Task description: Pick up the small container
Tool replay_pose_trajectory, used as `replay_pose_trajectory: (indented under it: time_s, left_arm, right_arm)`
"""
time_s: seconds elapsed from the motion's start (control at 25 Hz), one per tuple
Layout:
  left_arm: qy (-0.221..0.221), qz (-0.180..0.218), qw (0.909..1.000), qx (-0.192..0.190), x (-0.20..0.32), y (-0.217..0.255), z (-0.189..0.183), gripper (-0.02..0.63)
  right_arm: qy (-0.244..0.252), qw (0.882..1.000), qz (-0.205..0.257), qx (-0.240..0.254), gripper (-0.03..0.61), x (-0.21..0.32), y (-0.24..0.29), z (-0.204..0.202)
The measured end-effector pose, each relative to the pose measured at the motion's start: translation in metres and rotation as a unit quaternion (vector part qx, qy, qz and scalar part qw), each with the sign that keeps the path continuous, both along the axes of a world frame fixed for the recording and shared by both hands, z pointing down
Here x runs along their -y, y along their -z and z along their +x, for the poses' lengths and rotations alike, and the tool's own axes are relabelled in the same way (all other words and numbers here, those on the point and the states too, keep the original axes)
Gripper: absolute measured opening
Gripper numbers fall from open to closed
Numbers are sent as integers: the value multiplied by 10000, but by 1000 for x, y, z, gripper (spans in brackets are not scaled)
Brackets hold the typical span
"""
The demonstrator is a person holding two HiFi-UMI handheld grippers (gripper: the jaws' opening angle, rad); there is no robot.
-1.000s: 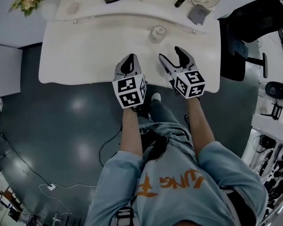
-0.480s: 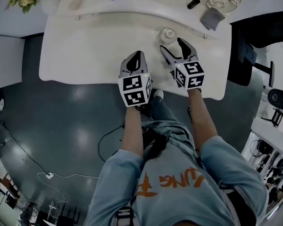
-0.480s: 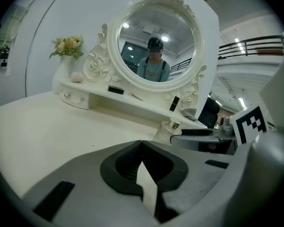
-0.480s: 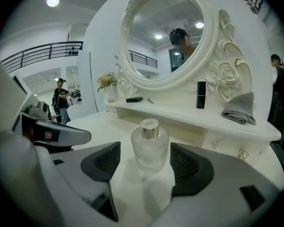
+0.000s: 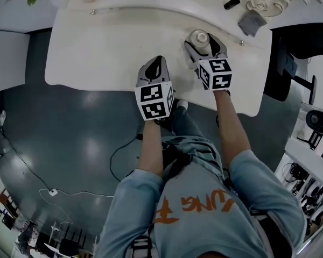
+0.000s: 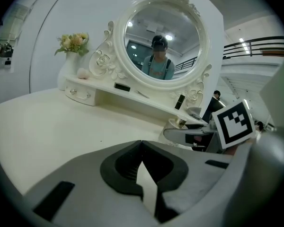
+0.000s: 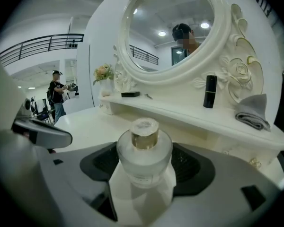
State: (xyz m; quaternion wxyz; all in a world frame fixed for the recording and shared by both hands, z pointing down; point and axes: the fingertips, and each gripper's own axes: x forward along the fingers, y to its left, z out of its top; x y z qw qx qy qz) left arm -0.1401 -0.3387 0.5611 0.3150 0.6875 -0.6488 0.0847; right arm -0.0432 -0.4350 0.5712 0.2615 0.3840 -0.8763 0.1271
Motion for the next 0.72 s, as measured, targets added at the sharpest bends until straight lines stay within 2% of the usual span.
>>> replay_pose_trajectory:
  time_s: [0.16,0.44,0.56,0.72]
  left_arm:
    - [46,18,10000,41,-6,4,-5,21]
    - [80,149,9998,84,-18,17,-12,21]
    - [77,210,9997,109,-22,23,-17,21]
    - [64,426,9989,193,-21,44,-20,21]
  right_arm:
    - [-253,9995,-100,137,327,5,-5,-3]
    - [-579,9978,-320,-79,328,-1,-6,2]
    - [-817,9955,-465,95,328,-14,-1,1]
    - [-849,9946,-385,464,328,-37,26,-4]
